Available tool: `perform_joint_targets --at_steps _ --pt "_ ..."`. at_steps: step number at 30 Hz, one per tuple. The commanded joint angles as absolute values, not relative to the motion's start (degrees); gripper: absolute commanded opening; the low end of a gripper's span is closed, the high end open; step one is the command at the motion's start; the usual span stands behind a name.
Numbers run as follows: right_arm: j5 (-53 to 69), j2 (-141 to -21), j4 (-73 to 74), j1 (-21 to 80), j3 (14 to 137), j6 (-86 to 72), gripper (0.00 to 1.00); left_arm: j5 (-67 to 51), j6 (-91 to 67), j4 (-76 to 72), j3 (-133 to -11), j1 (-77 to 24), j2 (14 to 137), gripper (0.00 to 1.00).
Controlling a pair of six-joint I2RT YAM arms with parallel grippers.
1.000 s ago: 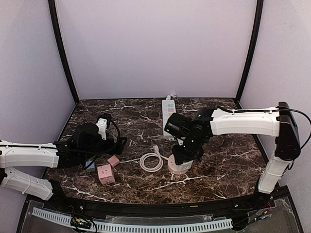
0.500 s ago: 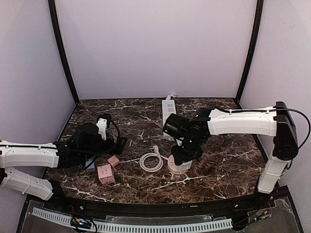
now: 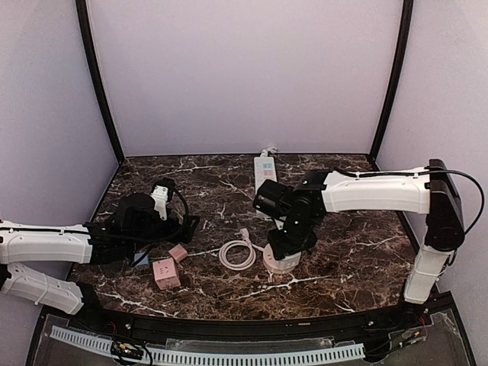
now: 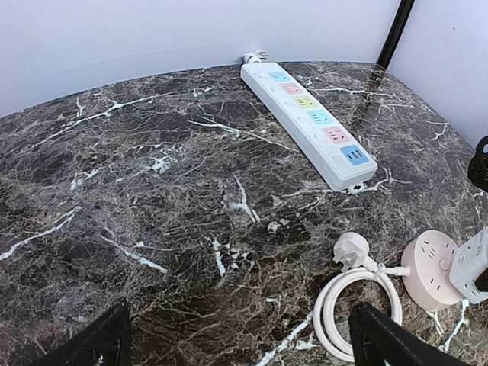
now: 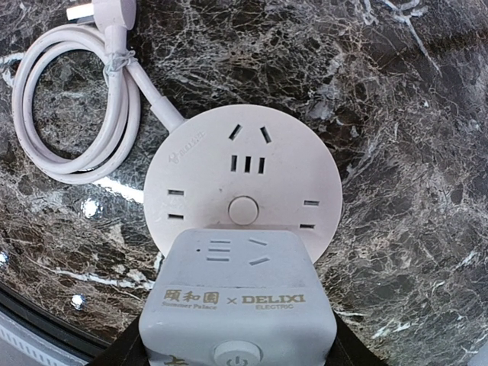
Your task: Insert the plug
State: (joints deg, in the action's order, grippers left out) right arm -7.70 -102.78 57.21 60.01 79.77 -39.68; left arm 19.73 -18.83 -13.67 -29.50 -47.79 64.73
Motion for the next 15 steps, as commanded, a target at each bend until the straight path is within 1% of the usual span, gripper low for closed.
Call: perform_joint_targets --at_steps 1,15 --pt "-9.3 -105.2 57.4 60.3 80.3 -39.5 0.00 19.6 -18.5 -14.4 -28.3 -47.5 64.1 1.00" --pt "-6.4 -105.0 54.8 60.2 77.3 -37.8 0.00 19.6 -18.5 -14.4 -28.3 -47.5 64.0 1.00"
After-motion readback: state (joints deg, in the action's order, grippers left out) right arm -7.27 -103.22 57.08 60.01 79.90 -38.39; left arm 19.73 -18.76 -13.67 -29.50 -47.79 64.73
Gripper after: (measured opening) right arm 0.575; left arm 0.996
